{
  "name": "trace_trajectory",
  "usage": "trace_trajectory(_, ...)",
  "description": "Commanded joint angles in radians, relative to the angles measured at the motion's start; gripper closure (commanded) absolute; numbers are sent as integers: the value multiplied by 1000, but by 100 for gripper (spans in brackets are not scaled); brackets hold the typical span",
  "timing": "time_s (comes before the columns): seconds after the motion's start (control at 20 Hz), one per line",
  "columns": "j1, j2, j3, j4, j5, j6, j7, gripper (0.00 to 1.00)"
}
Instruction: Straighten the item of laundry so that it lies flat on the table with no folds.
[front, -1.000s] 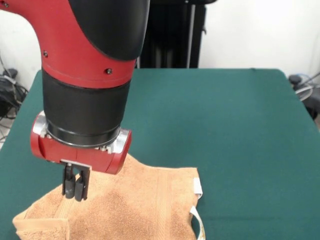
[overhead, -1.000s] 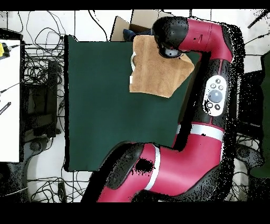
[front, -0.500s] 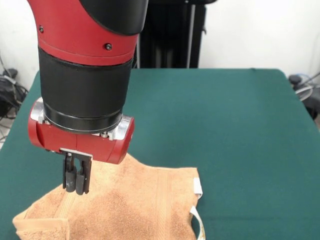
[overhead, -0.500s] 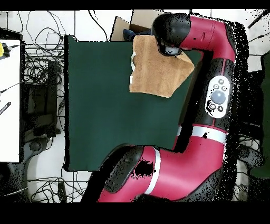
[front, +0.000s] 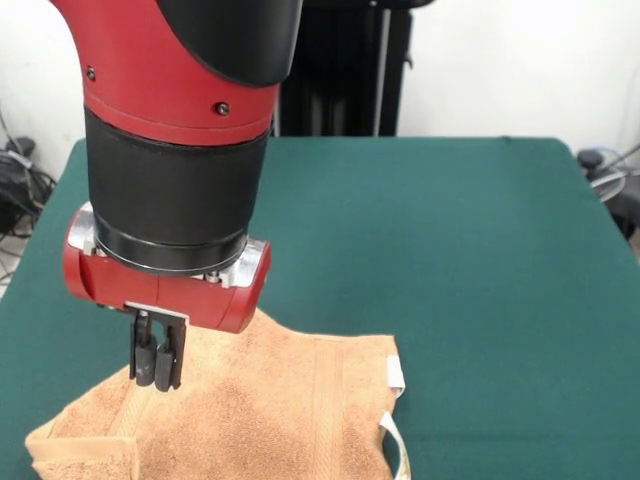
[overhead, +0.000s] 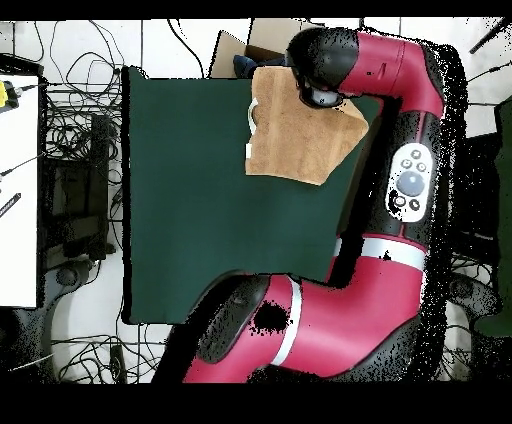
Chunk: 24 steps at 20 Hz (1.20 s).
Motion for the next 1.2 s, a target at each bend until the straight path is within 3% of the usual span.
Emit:
trace_trajectory(0.05,34,18,-49,235,-19,-62,254,100)
trace_trajectory(0.7,44,-41,-84,461,-21,-274,218,100)
trace_trajectory(1.2,42,-11,-100,481,-3,-330,229,100)
